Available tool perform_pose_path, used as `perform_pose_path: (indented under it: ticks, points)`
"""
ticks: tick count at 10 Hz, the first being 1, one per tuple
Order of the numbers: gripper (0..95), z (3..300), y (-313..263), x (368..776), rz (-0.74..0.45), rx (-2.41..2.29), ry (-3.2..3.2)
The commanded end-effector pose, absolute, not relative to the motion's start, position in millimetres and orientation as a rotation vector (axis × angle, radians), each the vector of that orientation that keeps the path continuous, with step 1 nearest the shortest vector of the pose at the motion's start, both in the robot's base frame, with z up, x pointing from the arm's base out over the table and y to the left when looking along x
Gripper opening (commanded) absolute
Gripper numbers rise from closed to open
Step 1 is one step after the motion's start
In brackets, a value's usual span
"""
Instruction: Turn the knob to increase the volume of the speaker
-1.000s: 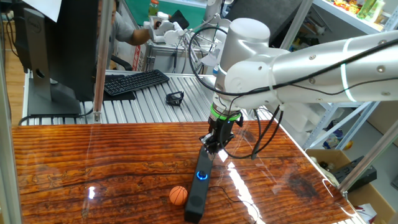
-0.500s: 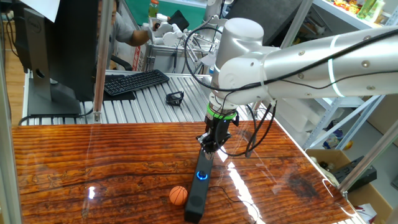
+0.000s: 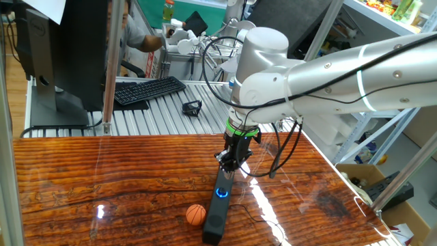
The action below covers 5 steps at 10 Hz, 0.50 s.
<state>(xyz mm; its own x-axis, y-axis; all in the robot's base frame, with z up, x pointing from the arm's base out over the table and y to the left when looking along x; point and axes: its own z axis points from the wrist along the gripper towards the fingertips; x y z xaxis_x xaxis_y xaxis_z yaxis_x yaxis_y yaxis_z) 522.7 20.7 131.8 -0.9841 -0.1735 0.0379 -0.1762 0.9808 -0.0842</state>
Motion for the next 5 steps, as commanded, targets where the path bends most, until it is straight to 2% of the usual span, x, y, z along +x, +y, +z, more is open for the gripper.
perform_pose_path:
  ticks: [1, 5]
  points:
    - [0.0, 127.6, 20.5, 522.5, 0.135, 0.277, -3.108]
    - [0.0, 119.4, 20.2, 522.5, 0.122, 0.269, -3.115]
